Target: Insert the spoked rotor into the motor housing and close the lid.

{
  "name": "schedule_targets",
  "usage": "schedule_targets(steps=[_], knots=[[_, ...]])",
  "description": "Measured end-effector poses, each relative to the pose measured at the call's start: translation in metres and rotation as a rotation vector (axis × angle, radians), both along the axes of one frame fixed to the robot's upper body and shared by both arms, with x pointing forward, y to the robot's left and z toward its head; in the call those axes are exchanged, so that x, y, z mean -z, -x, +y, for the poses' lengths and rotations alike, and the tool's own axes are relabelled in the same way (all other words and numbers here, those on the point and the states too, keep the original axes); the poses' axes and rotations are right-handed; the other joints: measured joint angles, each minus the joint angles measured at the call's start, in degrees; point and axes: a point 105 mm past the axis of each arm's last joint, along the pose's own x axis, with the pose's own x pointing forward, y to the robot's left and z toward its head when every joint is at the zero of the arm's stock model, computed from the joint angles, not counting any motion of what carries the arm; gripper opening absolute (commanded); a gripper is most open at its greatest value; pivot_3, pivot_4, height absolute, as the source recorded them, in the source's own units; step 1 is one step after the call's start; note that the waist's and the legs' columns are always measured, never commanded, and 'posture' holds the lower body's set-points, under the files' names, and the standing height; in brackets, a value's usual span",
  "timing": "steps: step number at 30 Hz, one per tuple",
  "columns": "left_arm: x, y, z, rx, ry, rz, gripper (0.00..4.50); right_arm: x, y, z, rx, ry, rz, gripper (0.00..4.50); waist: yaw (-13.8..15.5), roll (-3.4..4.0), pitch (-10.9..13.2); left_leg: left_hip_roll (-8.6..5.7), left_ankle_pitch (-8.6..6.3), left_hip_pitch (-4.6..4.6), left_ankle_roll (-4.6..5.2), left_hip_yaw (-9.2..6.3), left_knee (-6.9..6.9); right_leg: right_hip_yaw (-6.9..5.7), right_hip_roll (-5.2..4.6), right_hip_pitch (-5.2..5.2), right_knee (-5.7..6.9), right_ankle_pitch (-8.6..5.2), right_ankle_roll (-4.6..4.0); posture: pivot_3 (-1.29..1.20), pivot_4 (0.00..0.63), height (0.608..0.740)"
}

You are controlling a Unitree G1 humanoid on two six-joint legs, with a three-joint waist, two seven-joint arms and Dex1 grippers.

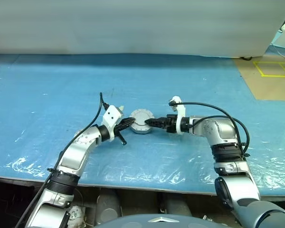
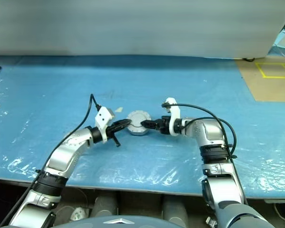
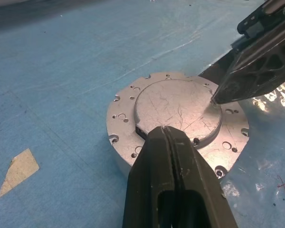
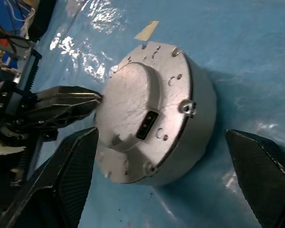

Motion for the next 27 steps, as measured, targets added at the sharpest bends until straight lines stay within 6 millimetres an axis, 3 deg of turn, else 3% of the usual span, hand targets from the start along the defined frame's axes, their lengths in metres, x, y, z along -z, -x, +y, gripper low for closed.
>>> schedule_targets(steps=[9,12,20,27], knots=[[0.0,0.0,0.0,0.002,0.001,-0.006,0.0,-0.002,0.001,0.013,0.105,-0.241,0.261,4.47,-0.38,0.03,0.01,0.03,0.0,0.17,-0.02,0.2,-0.27,0.04,0.02,-0.11,-0.05,-0.02,0.01,0.0,0.15,0.74],[-0.001,-0.001,0.001,0.0,0.002,-0.012,0.0,-0.003,0.0,0.012,0.127,-0.274,0.3,3.91,-0.49,0.04,0.02,0.03,0.0,0.17,-0.03,0.31,-0.32,0.03,0.03,-0.19,-0.06,-0.04,0.04,0.0,0.15,0.74],[-0.004,-0.003,0.006,-0.016,-0.003,-0.027,0.0,-0.001,0.0,0.008,0.148,-0.281,0.333,1.25,-0.2,0.06,0.03,0.01,0.0,0.19,-0.04,0.54,-0.48,0.04,0.02,-0.34,-0.07,-0.07,0.08,0.0,0.15,0.74],[-0.004,-0.004,0.005,-0.025,0.007,-0.037,0.0,0.0,0.002,0.01,0.138,-0.235,0.285,1.14,-0.17,0.16,-0.03,0.01,0.0,0.31,-0.04,0.64,-0.51,0.11,0.01,-0.33,-0.06,-0.07,0.1,0.0,0.15,0.74]])
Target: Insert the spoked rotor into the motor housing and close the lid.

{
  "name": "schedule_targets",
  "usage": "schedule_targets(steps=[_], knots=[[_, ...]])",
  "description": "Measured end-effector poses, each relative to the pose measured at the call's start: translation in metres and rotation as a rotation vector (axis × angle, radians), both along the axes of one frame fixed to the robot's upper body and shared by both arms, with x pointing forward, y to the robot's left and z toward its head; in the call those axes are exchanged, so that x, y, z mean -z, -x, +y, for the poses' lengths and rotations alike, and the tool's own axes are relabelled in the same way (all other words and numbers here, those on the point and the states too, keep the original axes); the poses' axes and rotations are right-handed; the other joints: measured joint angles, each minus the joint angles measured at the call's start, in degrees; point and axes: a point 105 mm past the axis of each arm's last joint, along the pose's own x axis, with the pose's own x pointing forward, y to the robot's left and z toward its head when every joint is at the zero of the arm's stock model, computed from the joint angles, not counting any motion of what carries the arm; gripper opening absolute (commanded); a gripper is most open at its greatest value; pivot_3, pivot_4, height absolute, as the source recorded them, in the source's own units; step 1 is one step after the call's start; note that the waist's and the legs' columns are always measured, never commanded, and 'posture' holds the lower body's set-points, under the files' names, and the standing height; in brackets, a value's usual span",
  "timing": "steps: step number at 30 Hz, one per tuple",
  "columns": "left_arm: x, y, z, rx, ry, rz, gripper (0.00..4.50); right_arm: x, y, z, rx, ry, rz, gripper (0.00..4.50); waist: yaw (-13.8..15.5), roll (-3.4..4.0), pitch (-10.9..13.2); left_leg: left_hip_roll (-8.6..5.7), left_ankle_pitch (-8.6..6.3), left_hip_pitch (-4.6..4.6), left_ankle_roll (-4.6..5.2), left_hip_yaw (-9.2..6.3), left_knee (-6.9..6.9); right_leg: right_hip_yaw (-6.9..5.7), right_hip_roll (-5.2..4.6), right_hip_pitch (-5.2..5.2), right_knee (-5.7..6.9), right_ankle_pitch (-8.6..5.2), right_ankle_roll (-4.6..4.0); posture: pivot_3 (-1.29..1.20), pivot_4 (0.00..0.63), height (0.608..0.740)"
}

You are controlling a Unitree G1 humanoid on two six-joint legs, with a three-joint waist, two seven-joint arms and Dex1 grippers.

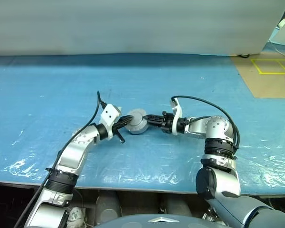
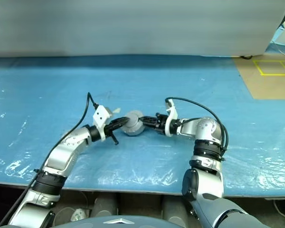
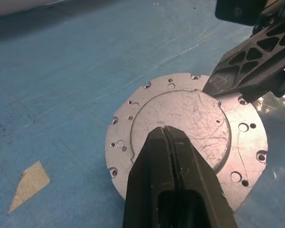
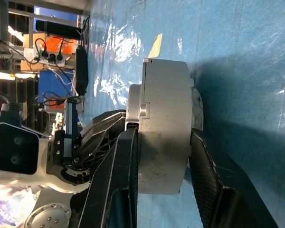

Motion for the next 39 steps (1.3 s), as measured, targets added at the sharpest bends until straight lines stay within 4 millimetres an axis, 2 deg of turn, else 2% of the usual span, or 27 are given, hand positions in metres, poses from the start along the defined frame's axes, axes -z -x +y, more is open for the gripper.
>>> schedule_targets(steps=[4,8,10,14,18,21,25,32,39], knots=[[-0.002,-0.007,0.002,-0.066,0.08,0.01,0.0,0.0,0.0,0.003,-0.001,0.0,-0.018,1.14,-0.21,0.0,0.0,0.01,0.0,-0.01,0.0,0.01,0.0,0.02,0.01,-0.03,0.01,0.0,0.0,0.0,0.15,0.74],[-0.01,-0.018,0.008,-0.173,0.297,0.076,0.0,-0.002,-0.001,0.011,-0.001,-0.023,-0.033,1.14,-1.03,-0.06,0.04,0.03,0.0,-0.29,-0.01,0.02,0.0,0.02,0.05,-0.32,0.02,0.01,-0.02,0.0,0.15,0.74],[-0.021,-0.024,0.013,-0.213,0.401,0.085,0.0,-0.002,-0.004,0.014,0.019,-0.042,-0.03,1.14,-1.38,-0.08,0.06,0.05,0.01,-0.56,-0.01,0.02,0.0,0.01,0.08,-0.56,0.04,0.03,-0.02,0.0,0.15,0.74],[-0.042,-0.037,0.042,-0.351,0.664,0.113,0.0,-0.002,-0.014,0.014,0.083,-0.081,-0.005,1.14,-1.43,-0.09,0.06,0.03,0.01,-0.62,-0.01,0.02,0.0,-0.02,0.07,-0.57,0.02,0.04,-0.02,0.0,0.15,0.74],[-0.038,-0.037,0.066,-0.441,0.78,0.166,0.0,-0.006,-0.03,0.005,0.207,-0.135,0.007,1.14,-1.12,-0.16,0.12,0.02,0.01,-0.73,-0.01,0.0,0.0,-0.04,0.06,-0.59,-0.01,0.05,0.01,0.0,0.15,0.74],[-0.03,-0.03,0.074,-0.463,0.822,0.214,0.64,-0.01,-0.045,-0.006,0.327,-0.165,-0.006,1.14,-0.8,-0.25,0.21,0.02,0.01,-0.83,-0.01,-0.01,0.0,-0.07,0.06,-0.62,-0.02,0.1,0.09,0.0,0.15,0.74],[-0.025,-0.023,0.07,-0.44,0.883,0.281,2.02,-0.013,-0.054,-0.015,0.417,-0.232,-0.002,1.14,-0.6,-0.37,0.38,0.04,0.01,-0.94,-0.01,-0.02,0.0,-0.08,0.08,-0.7,-0.01,0.17,0.21,0.0,0.15,0.74],[-0.027,-0.02,0.048,-0.371,1.021,0.39,4.47,-0.043,-0.058,-0.005,0.39,-0.383,-0.062,1.14,-0.94,-0.37,0.61,0.05,0.01,-1.01,-0.01,-0.05,0.0,-0.09,0.09,-0.76,0.02,0.19,0.23,0.0,0.15,0.74],[-0.036,-0.017,0.035,-0.3,1.163,0.486,4.47,-0.057,-0.053,0.007,0.309,-0.405,-0.112,1.14,-0.83,-0.39,0.62,0.04,0.01,-1.05,-0.01,-0.12,0.12,-0.09,0.09,-0.74,0.09,0.2,0.25,0.0,0.15,0.74]])
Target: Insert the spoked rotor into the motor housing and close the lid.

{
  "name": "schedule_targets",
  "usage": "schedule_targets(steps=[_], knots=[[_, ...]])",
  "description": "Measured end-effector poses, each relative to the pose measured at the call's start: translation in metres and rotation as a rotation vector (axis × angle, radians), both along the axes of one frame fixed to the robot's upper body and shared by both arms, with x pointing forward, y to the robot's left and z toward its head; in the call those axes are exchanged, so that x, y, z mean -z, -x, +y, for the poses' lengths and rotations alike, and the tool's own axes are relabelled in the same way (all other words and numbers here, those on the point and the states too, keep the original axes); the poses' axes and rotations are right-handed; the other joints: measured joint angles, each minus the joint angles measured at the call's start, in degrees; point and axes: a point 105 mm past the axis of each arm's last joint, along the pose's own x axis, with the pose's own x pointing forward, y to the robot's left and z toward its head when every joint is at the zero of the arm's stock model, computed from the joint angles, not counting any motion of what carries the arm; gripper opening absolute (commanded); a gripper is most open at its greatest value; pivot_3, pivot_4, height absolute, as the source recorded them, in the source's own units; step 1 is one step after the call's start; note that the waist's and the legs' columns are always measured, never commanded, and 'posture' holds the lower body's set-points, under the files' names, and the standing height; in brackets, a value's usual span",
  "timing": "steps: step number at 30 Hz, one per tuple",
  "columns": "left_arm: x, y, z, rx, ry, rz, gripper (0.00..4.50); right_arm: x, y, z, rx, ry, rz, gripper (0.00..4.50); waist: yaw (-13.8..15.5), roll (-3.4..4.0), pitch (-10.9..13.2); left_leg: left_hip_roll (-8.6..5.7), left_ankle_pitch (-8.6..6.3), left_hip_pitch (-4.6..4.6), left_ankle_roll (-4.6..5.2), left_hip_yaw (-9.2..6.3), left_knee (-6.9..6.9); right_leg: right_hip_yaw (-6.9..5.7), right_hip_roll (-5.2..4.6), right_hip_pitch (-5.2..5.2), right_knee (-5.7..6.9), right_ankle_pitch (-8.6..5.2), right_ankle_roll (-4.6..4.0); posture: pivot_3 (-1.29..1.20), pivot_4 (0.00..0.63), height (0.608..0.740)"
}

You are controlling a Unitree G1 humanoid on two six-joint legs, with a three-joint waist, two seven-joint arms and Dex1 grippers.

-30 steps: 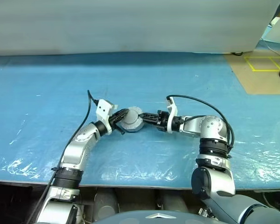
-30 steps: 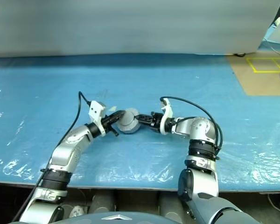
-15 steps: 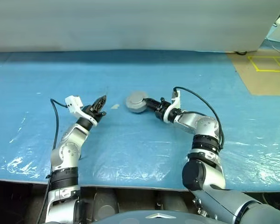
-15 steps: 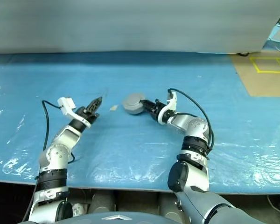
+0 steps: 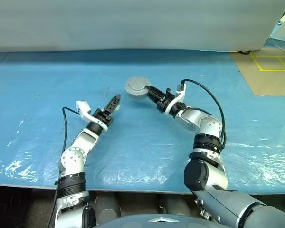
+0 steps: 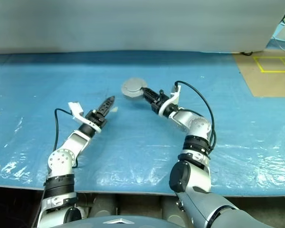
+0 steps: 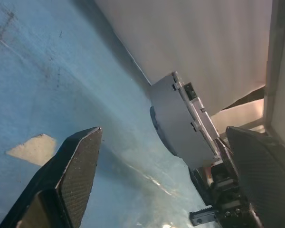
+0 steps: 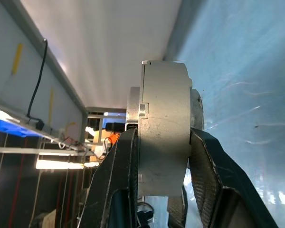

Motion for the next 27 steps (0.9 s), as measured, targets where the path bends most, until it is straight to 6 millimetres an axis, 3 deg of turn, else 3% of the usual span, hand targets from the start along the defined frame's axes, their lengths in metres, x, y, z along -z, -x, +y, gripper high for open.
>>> schedule_targets(steps=[4,16,19,22,27], knots=[[-0.012,0.0,-0.009,0.056,0.059,-0.01,4.47,-0.004,0.004,0.01,-0.043,0.023,-0.033,1.14,0.01,0.0,0.0,0.0,0.0,0.0,0.0,-0.02,0.11,0.0,0.0,0.02,0.04,0.0,0.0,0.0,0.15,0.74],[-0.01,0.002,-0.02,0.11,0.091,0.017,4.47,0.002,0.03,0.031,-0.193,0.084,-0.089,1.14,0.82,-0.01,0.0,0.0,0.0,-0.02,0.0,-0.15,0.2,-0.04,0.0,0.11,0.05,0.02,0.03,0.0,0.15,0.74],[-0.009,0.001,-0.023,0.114,0.102,0.024,3.9,0.003,0.035,0.036,-0.221,0.096,-0.096,1.14,0.94,-0.01,0.0,0.0,0.01,-0.02,0.0,-0.18,0.25,-0.04,-0.01,0.13,0.08,0.02,0.03,0.0,0.15,0.74],[-0.007,-0.001,-0.022,0.107,0.125,0.027,2.95,0.003,0.035,0.036,-0.223,0.089,-0.101,1.14,1.04,-0.01,0.0,0.0,0.01,-0.03,0.0,-0.26,0.31,-0.04,-0.01,0.19,0.09,0.03,0.04,0.0,0.15,0.74],[-0.01,-0.001,-0.023,0.112,0.138,0.012,2.84,0.001,0.035,0.035,-0.22,0.071,-0.112,1.14,1.01,-0.01,0.0,-0.01,0.01,-0.02,0.0,-0.3,0.34,-0.05,-0.01,0.21,0.1,0.03,0.04,0.0,0.15,0.74]])
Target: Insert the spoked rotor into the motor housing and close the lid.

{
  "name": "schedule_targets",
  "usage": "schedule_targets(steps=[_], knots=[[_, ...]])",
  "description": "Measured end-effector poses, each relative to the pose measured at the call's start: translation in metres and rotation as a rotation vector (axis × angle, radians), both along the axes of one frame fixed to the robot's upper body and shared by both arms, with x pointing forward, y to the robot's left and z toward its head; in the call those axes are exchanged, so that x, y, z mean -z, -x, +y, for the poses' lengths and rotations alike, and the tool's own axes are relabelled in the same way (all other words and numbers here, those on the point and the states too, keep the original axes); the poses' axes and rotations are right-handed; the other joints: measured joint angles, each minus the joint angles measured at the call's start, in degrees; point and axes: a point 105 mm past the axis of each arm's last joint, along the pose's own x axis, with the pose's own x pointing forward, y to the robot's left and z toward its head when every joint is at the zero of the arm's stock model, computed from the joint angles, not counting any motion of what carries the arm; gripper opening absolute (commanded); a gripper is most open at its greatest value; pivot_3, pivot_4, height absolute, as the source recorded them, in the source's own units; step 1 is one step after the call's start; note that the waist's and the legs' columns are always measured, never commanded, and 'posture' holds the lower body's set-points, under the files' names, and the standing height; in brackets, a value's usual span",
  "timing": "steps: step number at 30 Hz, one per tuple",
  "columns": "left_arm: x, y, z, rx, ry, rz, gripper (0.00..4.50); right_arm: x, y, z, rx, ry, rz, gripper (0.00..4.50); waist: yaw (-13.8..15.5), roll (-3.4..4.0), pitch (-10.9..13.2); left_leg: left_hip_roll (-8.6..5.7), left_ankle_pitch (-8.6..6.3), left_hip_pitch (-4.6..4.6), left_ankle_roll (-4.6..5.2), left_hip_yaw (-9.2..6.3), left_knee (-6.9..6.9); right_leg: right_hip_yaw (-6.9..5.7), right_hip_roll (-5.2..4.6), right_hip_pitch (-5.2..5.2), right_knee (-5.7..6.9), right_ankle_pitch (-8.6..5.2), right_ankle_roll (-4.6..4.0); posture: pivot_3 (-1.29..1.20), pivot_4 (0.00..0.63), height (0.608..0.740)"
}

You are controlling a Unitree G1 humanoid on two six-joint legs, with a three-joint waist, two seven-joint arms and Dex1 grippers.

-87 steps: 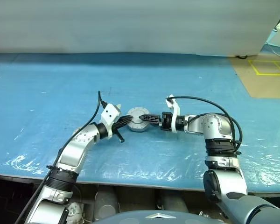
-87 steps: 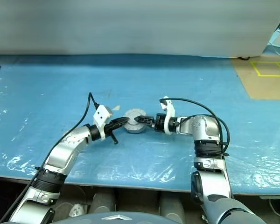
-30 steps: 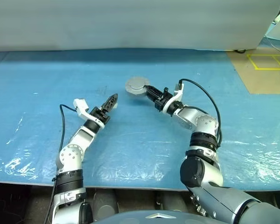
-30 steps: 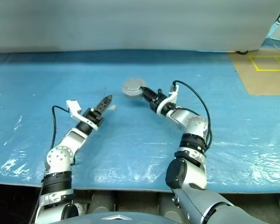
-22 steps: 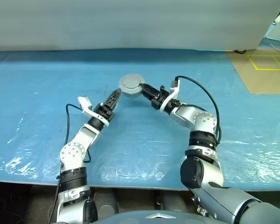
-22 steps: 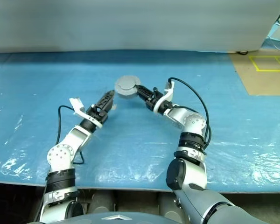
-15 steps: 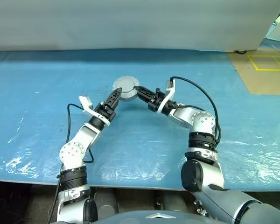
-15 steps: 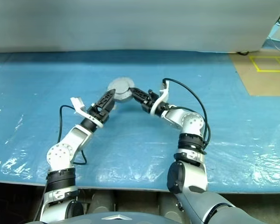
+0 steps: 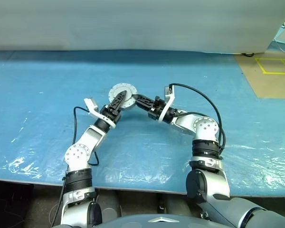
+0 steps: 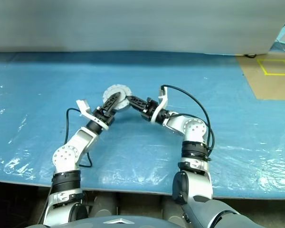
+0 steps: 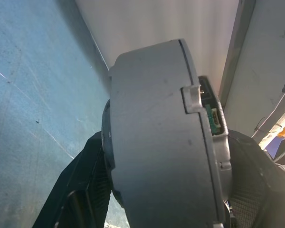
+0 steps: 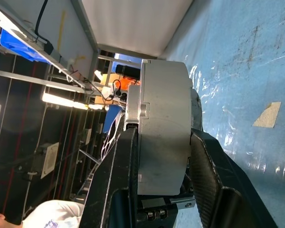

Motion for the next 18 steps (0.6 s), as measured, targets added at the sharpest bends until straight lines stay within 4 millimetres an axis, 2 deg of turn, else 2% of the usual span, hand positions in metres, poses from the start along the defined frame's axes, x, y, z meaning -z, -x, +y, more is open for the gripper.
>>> schedule_targets(steps=[10,15,18], knots=[[-0.002,-0.004,-0.004,-0.026,-0.003,-0.007,2.8,-0.002,-0.002,-0.002,0.019,-0.008,-0.01,1.14,0.04,0.0,0.0,0.0,0.0,-0.04,0.0,-0.12,0.06,-0.01,-0.01,0.05,0.01,0.0,0.0,0.0,0.15,0.74],[-0.005,-0.008,-0.003,-0.062,0.013,-0.006,2.8,0.0,-0.009,-0.005,0.072,0.013,-0.019,2.79,0.02,0.0,0.0,0.0,0.0,-0.08,0.0,-0.18,0.13,-0.03,0.0,0.06,0.06,0.0,0.0,0.0,0.15,0.74],[-0.001,-0.011,-0.002,-0.085,-0.006,0.017,2.8,-0.006,-0.012,-0.003,0.086,0.004,-0.035,3.81,-0.03,0.0,0.0,-0.01,0.0,-0.07,0.0,-0.22,0.18,-0.03,0.0,0.08,0.08,0.01,0.0,0.0,0.15,0.74]])
